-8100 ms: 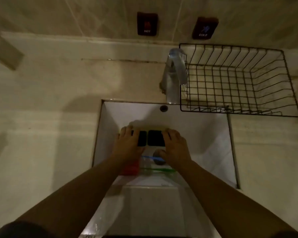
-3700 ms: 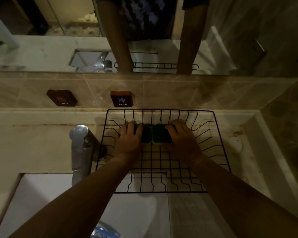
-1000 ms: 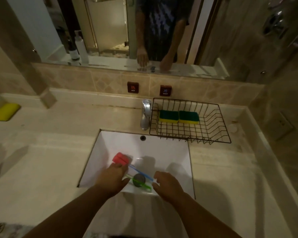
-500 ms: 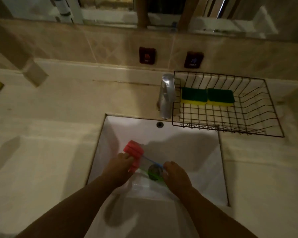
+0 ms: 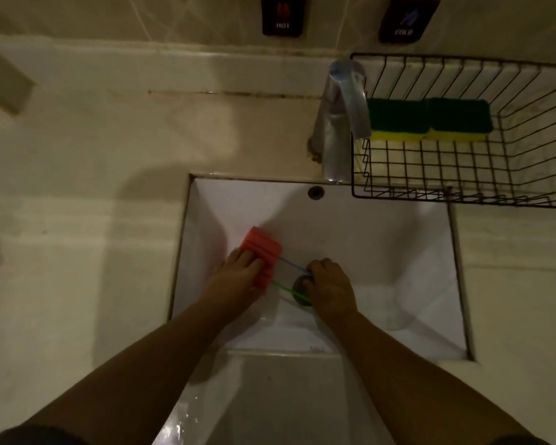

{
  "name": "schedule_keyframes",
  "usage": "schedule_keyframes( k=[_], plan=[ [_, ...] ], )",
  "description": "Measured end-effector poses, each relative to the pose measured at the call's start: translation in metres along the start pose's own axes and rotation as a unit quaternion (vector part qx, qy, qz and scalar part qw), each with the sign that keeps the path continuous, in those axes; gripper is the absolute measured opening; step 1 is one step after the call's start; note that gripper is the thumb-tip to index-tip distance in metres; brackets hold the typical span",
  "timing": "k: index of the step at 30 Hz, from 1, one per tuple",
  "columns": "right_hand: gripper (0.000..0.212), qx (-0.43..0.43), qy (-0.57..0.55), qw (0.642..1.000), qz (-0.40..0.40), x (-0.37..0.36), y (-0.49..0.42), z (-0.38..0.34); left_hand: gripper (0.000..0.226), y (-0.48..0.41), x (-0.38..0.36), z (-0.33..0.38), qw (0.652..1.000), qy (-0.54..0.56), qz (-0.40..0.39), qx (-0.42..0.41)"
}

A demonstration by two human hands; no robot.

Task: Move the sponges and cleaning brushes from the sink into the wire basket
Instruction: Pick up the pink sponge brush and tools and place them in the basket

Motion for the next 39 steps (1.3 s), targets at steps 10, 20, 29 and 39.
schedule_keyframes(
  k=[10, 20, 29, 39],
  plan=[
    [0.015, -0.024, 0.003, 1.000, -0.017, -0.007, -0.015, 0.007, 0.059, -0.009, -0.010, -0.005, 0.999, 0.034, 0.012, -0.024],
    [0.012, -0.046, -0.059, 0.996, 0.039, 0.015, -0.004, 0.007, 0.045, -0.003, -0.001, 0.001, 0.999, 0.035, 0.012, -0.024],
    [0.004, -0.018, -0.027, 0.996, 0.079, 0.059, 0.020, 0.008, 0.042, 0.005, 0.028, 0.029, 0.999, 0.034, 0.003, -0.026],
    [0.008, 0.014, 0.000, 0.991, 0.131, 0.133, 0.060, 0.032, 0.036, 0.020, 0.070, 0.099, 0.995, 0.018, 0.042, -0.093]
  ],
)
Point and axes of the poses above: each hand's wrist, its own y-axis away from the middle knuckle, its own x-axis out of the back of the hand, z = x × y, the point moved 9 cm from there along -y, towards the middle knuckle, and after that the axes turned 5 degrees about y, right-handed, at the moved point
